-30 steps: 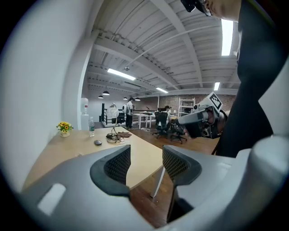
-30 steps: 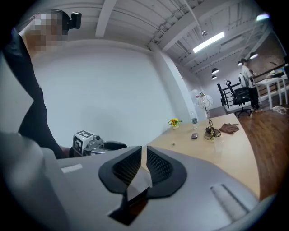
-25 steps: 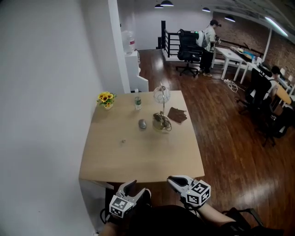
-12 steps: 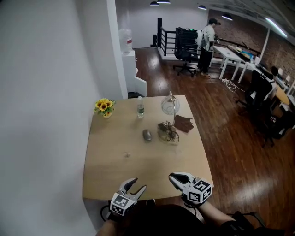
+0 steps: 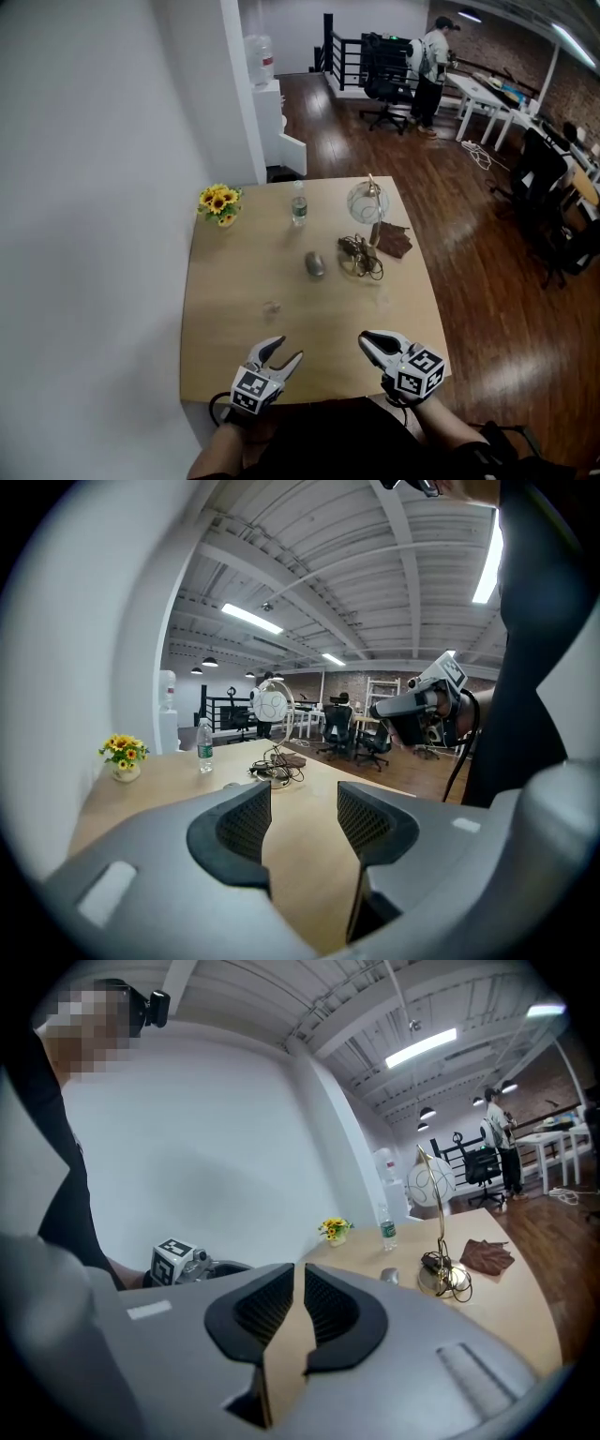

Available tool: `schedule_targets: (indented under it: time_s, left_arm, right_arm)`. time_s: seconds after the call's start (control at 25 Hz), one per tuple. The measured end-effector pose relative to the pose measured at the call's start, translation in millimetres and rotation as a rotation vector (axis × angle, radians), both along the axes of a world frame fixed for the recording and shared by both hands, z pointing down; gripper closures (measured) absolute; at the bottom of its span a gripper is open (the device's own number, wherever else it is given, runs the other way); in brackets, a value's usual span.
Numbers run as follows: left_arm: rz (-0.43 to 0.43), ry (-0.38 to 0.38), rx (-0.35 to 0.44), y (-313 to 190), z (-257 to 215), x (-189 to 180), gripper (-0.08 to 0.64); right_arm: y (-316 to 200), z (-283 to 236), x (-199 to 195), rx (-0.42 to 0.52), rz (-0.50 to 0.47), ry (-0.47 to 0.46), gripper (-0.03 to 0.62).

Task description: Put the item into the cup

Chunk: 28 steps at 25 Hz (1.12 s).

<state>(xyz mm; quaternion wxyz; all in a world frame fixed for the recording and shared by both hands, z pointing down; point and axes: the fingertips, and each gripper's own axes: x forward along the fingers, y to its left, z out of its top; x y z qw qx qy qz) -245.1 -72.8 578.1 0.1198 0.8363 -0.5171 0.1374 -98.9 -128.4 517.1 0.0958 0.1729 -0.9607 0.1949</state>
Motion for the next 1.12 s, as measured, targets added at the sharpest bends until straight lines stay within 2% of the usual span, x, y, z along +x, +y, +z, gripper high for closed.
schedule_targets:
  time_s: [0.24, 0.36, 0.48, 0.64, 0.8, 1.12]
  left_arm:
    - [-0.066, -0.03, -0.033, -20.8, 19.2, -34.7, 0.356]
    - [-0.116, -0.084, -0.083, -37.6, 49.4, -64.8, 0.364]
    - [-0.15, -0.172, -0.149, -55.2, 81.5, -89.7, 0.368]
    - [-0.174, -0.243, -0.241, -79.2, 120.5, -110.3, 0.393]
    - [-0.163, -0.271, -0.337, -104.3, 151.1, -118.6, 0.405]
    - [-0.09, -0.449, -0.516, -132.8, 209.9, -122.3, 0.427]
  right_arm:
    - [-22.5, 0.5, -10.7, -0.003, 0.001, 0.009, 0.549]
    - [-32.3, 1.9, -16.6, -0.006, 0.0, 0.008, 0.548]
    - [-43.2, 11.6, -20.9, 0.005, -0.01, 0.03, 0.549]
    - [-57.8, 29.4, -22.4, -0.037, 0.017, 0.045, 0.549]
    - [-61.8, 50.6, -23.5, -0.049, 0.002, 0.113, 0.549]
    - [-61.5, 75.5, -18.9, -0.104, -0.003, 0.157, 0.549]
